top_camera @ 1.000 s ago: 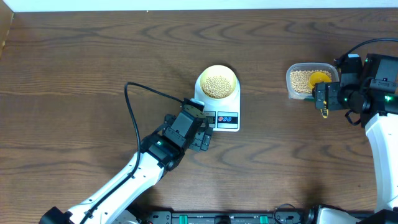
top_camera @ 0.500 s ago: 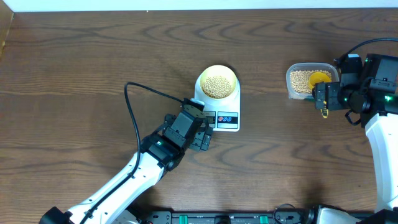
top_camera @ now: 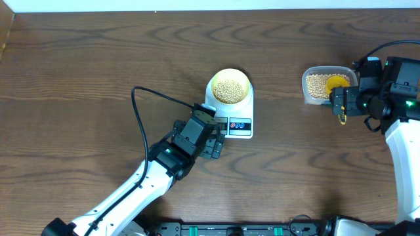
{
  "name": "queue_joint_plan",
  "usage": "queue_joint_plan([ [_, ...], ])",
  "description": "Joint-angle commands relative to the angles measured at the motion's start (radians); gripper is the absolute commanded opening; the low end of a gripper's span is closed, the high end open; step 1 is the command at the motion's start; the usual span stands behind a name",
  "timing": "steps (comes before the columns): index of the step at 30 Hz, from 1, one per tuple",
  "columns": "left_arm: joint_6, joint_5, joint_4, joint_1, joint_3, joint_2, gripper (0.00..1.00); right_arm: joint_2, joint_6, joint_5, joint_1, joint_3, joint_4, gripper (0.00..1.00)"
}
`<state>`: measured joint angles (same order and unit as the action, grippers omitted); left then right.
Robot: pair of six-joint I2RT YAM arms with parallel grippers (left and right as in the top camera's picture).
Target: Scoop item into bowl and weigh 50g on scale
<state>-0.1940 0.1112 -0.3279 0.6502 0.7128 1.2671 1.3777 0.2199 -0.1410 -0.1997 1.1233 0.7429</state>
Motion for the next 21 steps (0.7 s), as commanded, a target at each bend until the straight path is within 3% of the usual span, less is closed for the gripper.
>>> queue_joint_plan([
  [1,0.016,0.013,0.005,0.002,0.002,-0.001,0.94,-0.012,0.013,0.0,-0.005,0.021,0.002,0.99],
  [12,0.017,0.013,-0.013,0.002,-0.003,-0.048,0.94,-0.012,0.013,0.0,-0.005,0.021,0.002,0.99],
  [21,0.016,0.006,0.002,0.001,-0.13,-0.222,0.94,-0.012,0.013,0.0,-0.005,0.021,0.002,0.99],
])
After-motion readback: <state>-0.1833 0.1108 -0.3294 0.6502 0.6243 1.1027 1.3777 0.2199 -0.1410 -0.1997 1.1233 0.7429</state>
